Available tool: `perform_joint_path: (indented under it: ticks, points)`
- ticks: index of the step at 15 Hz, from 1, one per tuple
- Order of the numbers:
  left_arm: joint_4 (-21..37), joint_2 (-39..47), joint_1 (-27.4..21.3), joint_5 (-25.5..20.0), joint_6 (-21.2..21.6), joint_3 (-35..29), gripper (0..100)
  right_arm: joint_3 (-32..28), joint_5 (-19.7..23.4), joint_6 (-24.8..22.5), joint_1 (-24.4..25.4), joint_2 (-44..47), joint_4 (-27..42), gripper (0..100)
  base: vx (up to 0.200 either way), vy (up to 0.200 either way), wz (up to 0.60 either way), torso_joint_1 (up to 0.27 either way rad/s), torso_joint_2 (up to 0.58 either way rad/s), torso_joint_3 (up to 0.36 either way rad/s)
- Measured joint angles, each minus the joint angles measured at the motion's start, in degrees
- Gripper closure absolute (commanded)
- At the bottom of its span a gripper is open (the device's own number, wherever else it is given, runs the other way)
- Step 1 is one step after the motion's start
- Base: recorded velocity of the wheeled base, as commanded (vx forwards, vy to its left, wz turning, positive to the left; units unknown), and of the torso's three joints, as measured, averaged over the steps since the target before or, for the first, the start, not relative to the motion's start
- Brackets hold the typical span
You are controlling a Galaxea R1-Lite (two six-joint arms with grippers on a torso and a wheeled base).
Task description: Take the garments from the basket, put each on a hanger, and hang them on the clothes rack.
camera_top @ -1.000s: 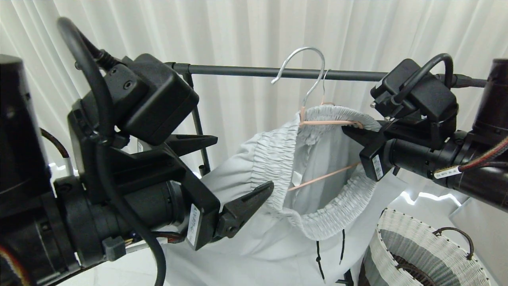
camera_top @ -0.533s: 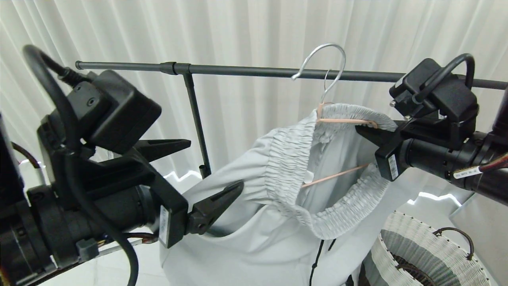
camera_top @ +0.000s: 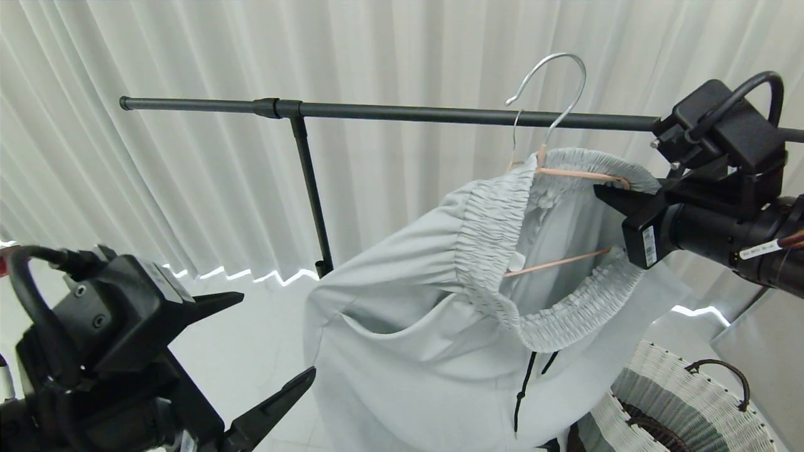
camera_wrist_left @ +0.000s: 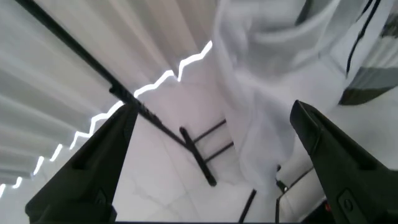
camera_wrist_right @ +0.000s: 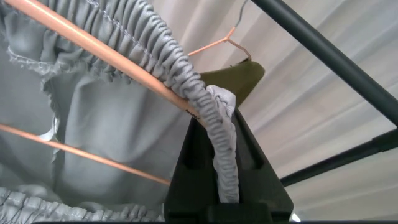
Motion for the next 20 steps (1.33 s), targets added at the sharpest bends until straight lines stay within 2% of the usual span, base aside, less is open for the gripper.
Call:
perform_joint_path:
  ticks: [2, 4, 5, 6, 10, 15, 17, 18, 20]
  points:
    - [-0.1, 1.0, 1.5, 0.0, -0.6, 1.6, 0, -0.2, 0.0, 1.9, 0.2, -0.1, 0.0, 100, 0.0, 0.0, 0.0, 0.0, 0.0, 0.0]
    - [-3.1, 3.8, 4.2, 0.0, -1.1, 1.7, 0, -0.2, 0.0, 2.7, 0.8, -0.5, 0.1, 100, 0.0, 0.0, 0.0, 0.0, 0.0, 0.0]
    - [-6.4, 5.4, 5.2, -0.1, -1.1, 1.5, 100, -0.1, 0.0, 2.8, 1.0, -0.7, 0.2, 100, 0.0, 0.0, 0.0, 0.0, 0.0, 0.0]
    - [-8.4, 6.8, 6.1, -0.1, -1.0, 1.5, 100, 0.1, 0.0, 2.8, 1.0, -0.9, 0.2, 100, 0.0, 0.0, 0.0, 0.0, 0.0, 0.0]
    - [-9.0, 8.6, 8.2, 0.1, -0.9, 3.6, 100, 0.2, 0.0, 2.9, 0.4, -1.2, 0.4, 100, 0.0, 0.0, 0.0, 0.0, 0.0, 0.0]
    - [-9.1, 5.0, 18.8, 0.0, -0.4, 7.4, 100, 0.3, 0.0, 2.9, -3.4, -1.5, 1.1, 100, 0.0, 0.0, 0.0, 0.0, 0.0, 0.0]
    - [-9.1, 3.4, 20.5, 0.0, 0.0, 9.1, 100, 0.3, 0.1, 2.9, -3.7, -1.6, 1.1, 100, 0.0, 0.0, 0.0, 0.0, 0.0, 0.0]
    - [-9.1, 2.9, 20.7, -0.1, 0.5, 9.4, 0, 0.3, 0.1, 2.9, -3.7, -1.6, 1.1, 100, 0.0, 0.0, 0.0, 0.0, 0.0, 0.0]
    - [-8.9, 2.3, 20.7, 0.0, 0.9, 9.5, 0, 0.2, -0.1, 3.0, -3.9, -1.6, 1.0, 100, 0.0, 0.0, 0.0, 0.0, 0.0, 0.0]
